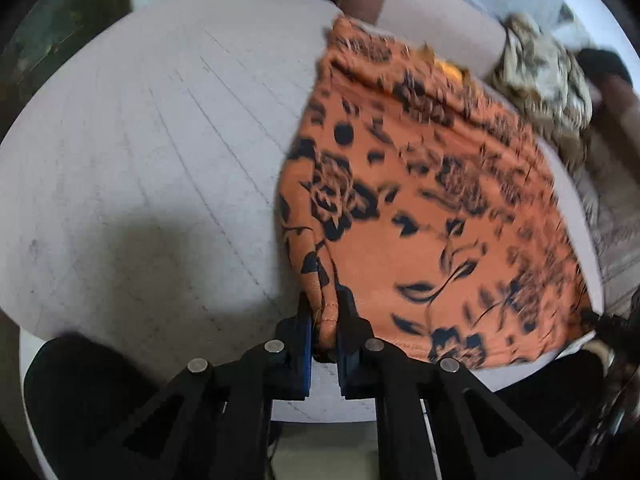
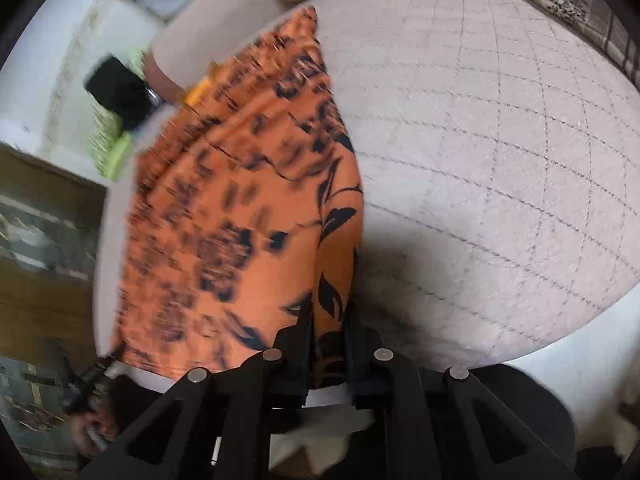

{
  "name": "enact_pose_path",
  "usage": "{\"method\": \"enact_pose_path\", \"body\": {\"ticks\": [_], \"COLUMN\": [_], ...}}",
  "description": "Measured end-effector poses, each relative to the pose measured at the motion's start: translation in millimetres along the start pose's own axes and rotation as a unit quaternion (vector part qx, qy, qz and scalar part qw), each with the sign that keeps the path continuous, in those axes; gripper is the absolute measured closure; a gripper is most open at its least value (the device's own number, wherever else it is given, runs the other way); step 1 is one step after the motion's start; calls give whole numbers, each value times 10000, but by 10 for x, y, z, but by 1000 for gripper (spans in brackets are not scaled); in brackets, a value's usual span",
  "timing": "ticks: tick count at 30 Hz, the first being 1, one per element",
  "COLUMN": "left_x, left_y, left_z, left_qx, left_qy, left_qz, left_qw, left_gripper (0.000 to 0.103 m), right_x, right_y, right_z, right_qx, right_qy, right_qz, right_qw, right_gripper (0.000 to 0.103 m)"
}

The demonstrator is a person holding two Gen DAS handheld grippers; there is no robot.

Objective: Fold small clothes

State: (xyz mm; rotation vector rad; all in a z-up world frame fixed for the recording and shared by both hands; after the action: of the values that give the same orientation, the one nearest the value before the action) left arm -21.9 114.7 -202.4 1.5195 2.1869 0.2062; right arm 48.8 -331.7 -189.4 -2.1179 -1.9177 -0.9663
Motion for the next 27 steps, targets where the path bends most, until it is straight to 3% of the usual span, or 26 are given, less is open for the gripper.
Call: {"method": "enact_pose_path", "body": {"ticks": [3, 5, 6, 7, 8, 9, 10, 11, 12, 13, 14, 15, 16, 17, 19, 24, 27], "left_x": [-42, 3, 53, 78, 68, 45, 33, 21, 21, 17, 27, 54, 32, 6, 28, 92, -96], "left_y": [36, -14, -49, -50, -41, -33, -12, 28, 35, 29, -6, 5, 13, 13, 64, 78, 306], "left_z": [-93, 73, 160, 201, 168, 146, 119, 96, 98, 153, 235, 238, 224, 211, 140, 258, 67], "left_qx": [-175, 46, 204, 226, 154, 142, 76, -108, -199, -144, 64, -6, -41, 86, 80, 322, 138], "left_qy": [-68, 103, 181, 127, 70, 60, 72, 134, 167, 218, 295, 528, 533, 253, 110, 133, -71], "left_qz": [42, 32, -55, -171, -265, -292, -282, -229, -192, -131, -65, 25, 158, 104, -99, -267, -40], "left_qw": [9998, 9999, 9996, 9995, 9995, 9995, 9995, 9996, 9995, 9996, 9995, 9986, 9984, 9996, 9999, 9990, 9999], "left_gripper": [93, 89, 89, 88, 83, 64, 51, 30, 28, 29, 45, 75, 88, 94, 94, 94, 94], "right_x": [17, -88, -168, -216, -227, -204, -166, -143, -135, -137, -134, -133, -116, -109, -83, -146, -90], "right_y": [55, 67, 48, 31, 38, 44, 59, 76, 80, 78, 57, 48, 47, 39, 58, 61, 145], "right_z": [-127, -68, -12, 27, 33, 7, -16, -3, 43, 93, 148, 158, 159, 147, 81, 165, 107], "right_qx": [-230, -139, -2, 110, 114, 27, -42, -22, 49, 151, 246, 259, 281, 290, 202, 304, 243], "right_qy": [67, -84, -219, -311, -317, -282, -235, -203, -191, -170, -149, -229, -200, 22, 123, 379, 845], "right_qz": [84, 189, 278, 347, 361, 334, 261, 203, 178, 189, 203, 143, 143, 300, 327, 598, 764], "right_qw": [9997, 9997, 9994, 9989, 9988, 9990, 9994, 9996, 9996, 9996, 9994, 9993, 9993, 9991, 9992, 9970, 9932], "right_gripper": [87, 83, 74, 51, 36, 27, 27, 27, 28, 36, 43, 67, 93, 93, 93, 93, 93]}}
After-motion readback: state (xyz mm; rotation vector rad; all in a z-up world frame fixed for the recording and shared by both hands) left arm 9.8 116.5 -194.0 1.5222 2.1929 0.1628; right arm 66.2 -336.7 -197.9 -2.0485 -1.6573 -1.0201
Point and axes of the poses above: each gripper's, at about its wrist camera, not at the fingertips, and z roughly the way its jaws point, x to its left, y to its top, the point moved 8 cm from there along z, roughly the way its jaws point, and after that the axes turned 6 degrees about -z, right-handed, at the moved point
